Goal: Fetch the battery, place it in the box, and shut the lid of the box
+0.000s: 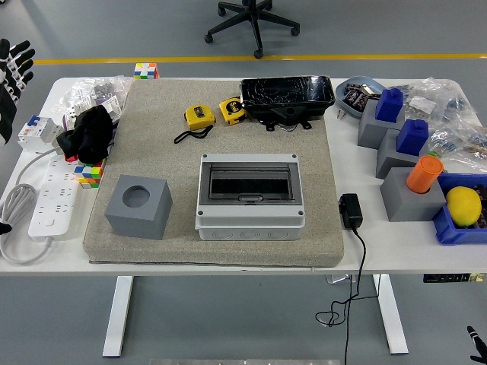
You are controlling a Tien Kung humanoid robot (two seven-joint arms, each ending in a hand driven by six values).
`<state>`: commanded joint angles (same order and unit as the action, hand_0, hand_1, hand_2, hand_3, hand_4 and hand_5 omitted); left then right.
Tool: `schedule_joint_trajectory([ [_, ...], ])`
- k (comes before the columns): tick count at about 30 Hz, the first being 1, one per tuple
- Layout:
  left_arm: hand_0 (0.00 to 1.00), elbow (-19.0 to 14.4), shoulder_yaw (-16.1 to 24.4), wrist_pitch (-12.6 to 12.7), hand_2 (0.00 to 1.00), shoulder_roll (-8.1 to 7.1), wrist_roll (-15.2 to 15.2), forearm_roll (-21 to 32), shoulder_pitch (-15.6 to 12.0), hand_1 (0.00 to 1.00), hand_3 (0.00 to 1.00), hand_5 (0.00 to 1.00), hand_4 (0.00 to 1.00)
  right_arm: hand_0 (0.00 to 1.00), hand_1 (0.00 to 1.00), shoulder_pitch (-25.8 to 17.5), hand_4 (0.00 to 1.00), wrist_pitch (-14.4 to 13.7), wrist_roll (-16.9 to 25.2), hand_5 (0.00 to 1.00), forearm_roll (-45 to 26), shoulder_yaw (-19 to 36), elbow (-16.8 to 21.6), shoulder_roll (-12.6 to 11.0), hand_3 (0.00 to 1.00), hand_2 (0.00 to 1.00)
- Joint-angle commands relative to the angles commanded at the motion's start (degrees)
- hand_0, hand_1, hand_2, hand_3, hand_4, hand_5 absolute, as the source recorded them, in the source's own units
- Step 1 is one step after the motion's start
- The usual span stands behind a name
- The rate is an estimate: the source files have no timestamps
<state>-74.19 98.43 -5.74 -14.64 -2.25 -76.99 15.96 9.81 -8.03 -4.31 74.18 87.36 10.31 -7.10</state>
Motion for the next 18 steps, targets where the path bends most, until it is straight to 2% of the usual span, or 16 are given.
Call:
schedule_joint_trajectory([
  [3, 0.998, 0.33, 0.45, 0.41, 0.998, 0.23, -1.44, -6.97, 0.05, 0.998, 0.998, 0.998, 0.998, 0.788, 0.736, 0.08, 0.998, 0.04, 0.01, 0.998, 0.15, 0.21, 0.00, 0.07, 0.794, 0.747],
  [5, 0.998, 0.84, 0.33, -0.14, 0.998, 0.45, -3.11, -6.33, 0.07, 0.998, 0.998, 0.998, 0.998, 0.788, 0.736, 0.07, 0.998, 0.06, -0.07, 0.998, 0.39, 0.47, 0.00, 0.08, 0.794, 0.747],
  [9, 0.998, 2.17, -1.36, -3.13, 0.998, 0.85, -6.22, 3.15, 0.11, 0.998, 0.998, 0.998, 0.998, 0.789, 0.735, 0.00, 0.998, 0.02, -0.19, 0.998, 0.40, 0.54, 0.00, 0.06, 0.793, 0.747],
  [12, 0.998, 2.60, -2.57, -4.15, 0.998, 1.06, -7.41, 10.60, 0.22, 0.998, 0.998, 0.998, 0.998, 0.789, 0.735, 0.01, 0.998, -0.03, -0.12, 0.998, 0.11, 0.37, 0.00, 0.05, 0.793, 0.747],
  [13, 0.998, 2.74, -2.93, -4.23, 0.998, 1.09, -7.68, 12.83, 0.25, 0.998, 0.998, 0.998, 0.998, 0.789, 0.735, 0.02, 0.998, -0.03, -0.10, 0.998, 0.04, 0.29, 0.00, 0.05, 0.793, 0.747],
  [14, 0.902, 2.90, -3.17, -4.49, 0.998, 1.14, -7.85, 15.44, 0.30, 0.998, 0.998, 0.998, 0.998, 0.789, 0.736, 0.03, 0.998, -0.03, -0.06, 0.998, -0.08, 0.16, 0.00, 0.04, 0.793, 0.747],
  [18, 0.902, 3.11, -4.16, -6.97, 0.998, 1.13, -6.74, 24.46, 0.16, 0.998, 0.998, 0.998, 0.998, 0.789, 0.736, 0.02, 0.998, -0.05, -0.06, 0.998, -0.17, 0.07, 0.00, 0.07, 0.793, 0.747],
])
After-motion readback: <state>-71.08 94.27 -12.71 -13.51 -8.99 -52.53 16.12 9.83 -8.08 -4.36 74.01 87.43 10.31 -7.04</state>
